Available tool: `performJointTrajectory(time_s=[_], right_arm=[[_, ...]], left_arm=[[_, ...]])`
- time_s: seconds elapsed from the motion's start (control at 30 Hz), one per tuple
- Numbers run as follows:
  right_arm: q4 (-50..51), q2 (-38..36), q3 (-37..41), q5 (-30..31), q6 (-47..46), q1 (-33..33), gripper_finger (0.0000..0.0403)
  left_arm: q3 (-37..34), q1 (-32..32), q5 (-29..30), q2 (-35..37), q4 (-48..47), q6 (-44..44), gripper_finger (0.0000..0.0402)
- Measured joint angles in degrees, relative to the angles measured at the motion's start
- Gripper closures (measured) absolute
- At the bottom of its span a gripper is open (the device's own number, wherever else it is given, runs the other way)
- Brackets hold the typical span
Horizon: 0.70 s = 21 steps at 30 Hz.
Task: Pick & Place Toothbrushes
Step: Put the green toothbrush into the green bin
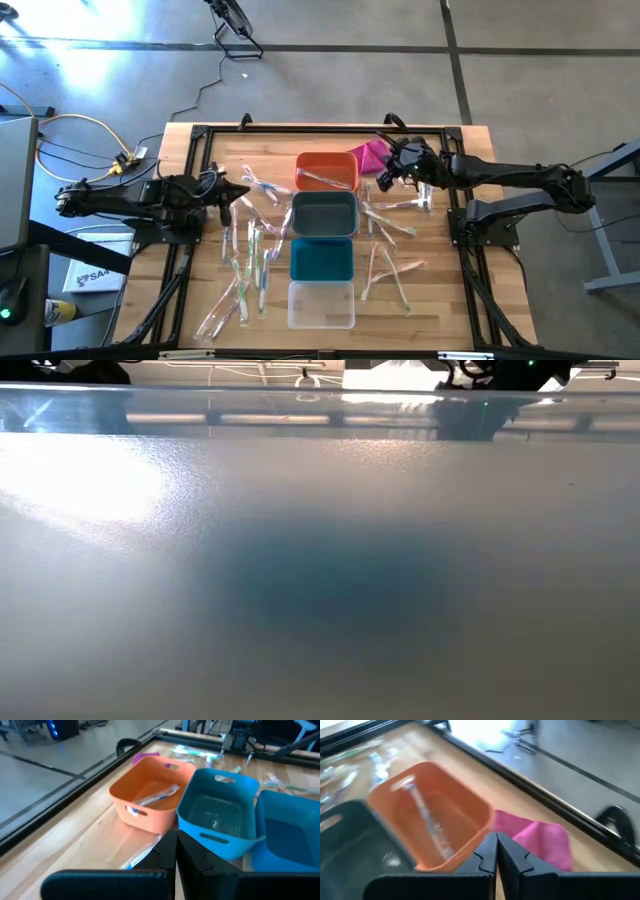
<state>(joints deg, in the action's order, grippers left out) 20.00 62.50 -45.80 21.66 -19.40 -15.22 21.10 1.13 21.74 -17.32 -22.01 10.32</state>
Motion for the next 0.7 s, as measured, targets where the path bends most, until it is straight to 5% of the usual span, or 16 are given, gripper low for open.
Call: performJointTrajectory(time_s=[0.33,0.7], right_arm=[[-4.3,0.0,0.0,-11.8,3.1,0.0,0.04],[-3.6,0.1,-1.2,2.6,-4.7,3.3,0.04]], left_arm=[[0.0,0.0,0.0,-0.1,-5.5,1.7,0.0396],[0.0,0.0,-0.1,-0.1,-9.4,6.6,0.0396]])
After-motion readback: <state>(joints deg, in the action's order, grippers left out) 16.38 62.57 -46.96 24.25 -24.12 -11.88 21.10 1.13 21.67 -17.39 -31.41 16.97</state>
